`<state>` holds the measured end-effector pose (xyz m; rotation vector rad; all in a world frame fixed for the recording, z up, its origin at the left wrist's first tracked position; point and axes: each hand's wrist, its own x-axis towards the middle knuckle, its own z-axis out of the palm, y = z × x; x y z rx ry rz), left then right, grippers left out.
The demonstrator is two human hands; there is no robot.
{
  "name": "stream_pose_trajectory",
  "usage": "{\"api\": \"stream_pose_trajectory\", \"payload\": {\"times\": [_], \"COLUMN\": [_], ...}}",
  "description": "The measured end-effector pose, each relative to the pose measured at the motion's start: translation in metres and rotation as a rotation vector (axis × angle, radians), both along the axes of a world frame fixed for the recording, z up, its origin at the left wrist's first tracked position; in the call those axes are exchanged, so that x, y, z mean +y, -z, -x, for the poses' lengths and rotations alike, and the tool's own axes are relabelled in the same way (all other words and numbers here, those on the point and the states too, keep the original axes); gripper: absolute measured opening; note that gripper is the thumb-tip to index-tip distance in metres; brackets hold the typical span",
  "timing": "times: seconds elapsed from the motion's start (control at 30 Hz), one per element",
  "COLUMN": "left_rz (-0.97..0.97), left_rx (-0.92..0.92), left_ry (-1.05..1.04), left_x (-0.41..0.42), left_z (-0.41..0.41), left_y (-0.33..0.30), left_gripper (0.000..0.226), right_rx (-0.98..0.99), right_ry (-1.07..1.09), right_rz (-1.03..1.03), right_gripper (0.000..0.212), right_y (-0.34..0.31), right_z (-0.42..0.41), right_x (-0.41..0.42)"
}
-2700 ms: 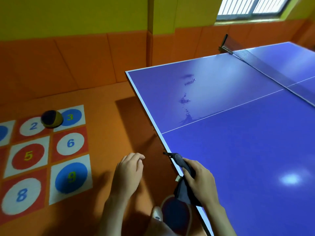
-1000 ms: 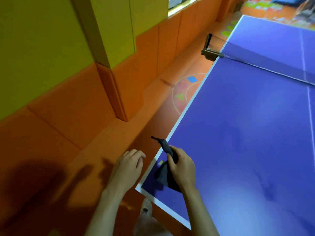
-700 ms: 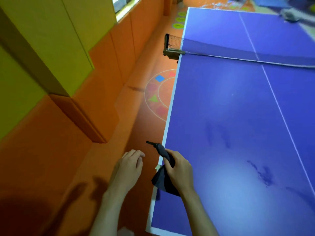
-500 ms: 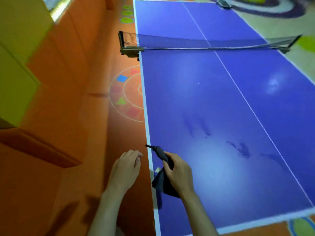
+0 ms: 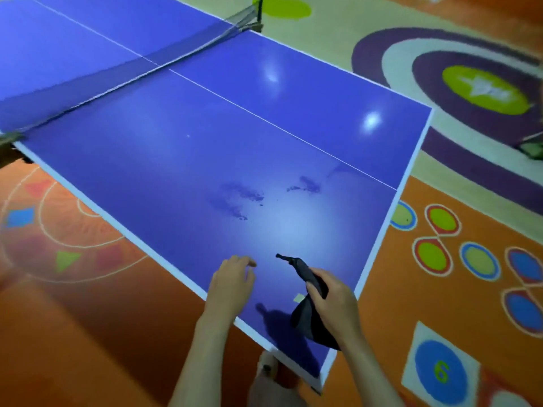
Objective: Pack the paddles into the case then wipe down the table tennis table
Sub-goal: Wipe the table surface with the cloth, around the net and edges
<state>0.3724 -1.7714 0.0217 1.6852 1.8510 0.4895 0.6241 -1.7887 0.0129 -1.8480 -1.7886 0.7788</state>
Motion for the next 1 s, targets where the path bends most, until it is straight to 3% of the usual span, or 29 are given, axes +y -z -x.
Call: {"api": "stream_pose_trajectory", "payload": {"times": [0.13, 0.27, 0.6, 0.8, 1.0], "left_rz": [0.053, 0.043, 0.015, -0.035, -0.209], "left_rx": [0.042, 0.075, 0.037, 0.132, 0.222], "left_ry": [0.179, 0.319, 0.424, 0.479, 0.616], "left_x": [0.032, 0.066, 0.166, 0.23, 0.305], "left_z": [-0.025, -0.046, -0.111, -0.141, -0.183], "left_y": [0.012, 0.021, 0.027, 0.069, 0.129], "left_gripper": [0.038, 0.021, 0.025, 0.029, 0.034], "right_rx": [0.017, 0.103, 0.107, 0.091, -0.035], "right_ry": [0.167, 0.285, 0.467, 0.617, 0.738], "right_rz": [0.043, 0.072, 0.054, 0.015, 0.022], "right_gripper": [0.029, 0.031, 0.027, 0.033, 0.047], "right_y": [0.016, 0.028, 0.046, 0.068, 0.116], "right_z": [-0.023, -0.037, -0.08, -0.097, -0.116], "right_x": [-0.01, -0.003, 0.067, 0.127, 0.179]}}
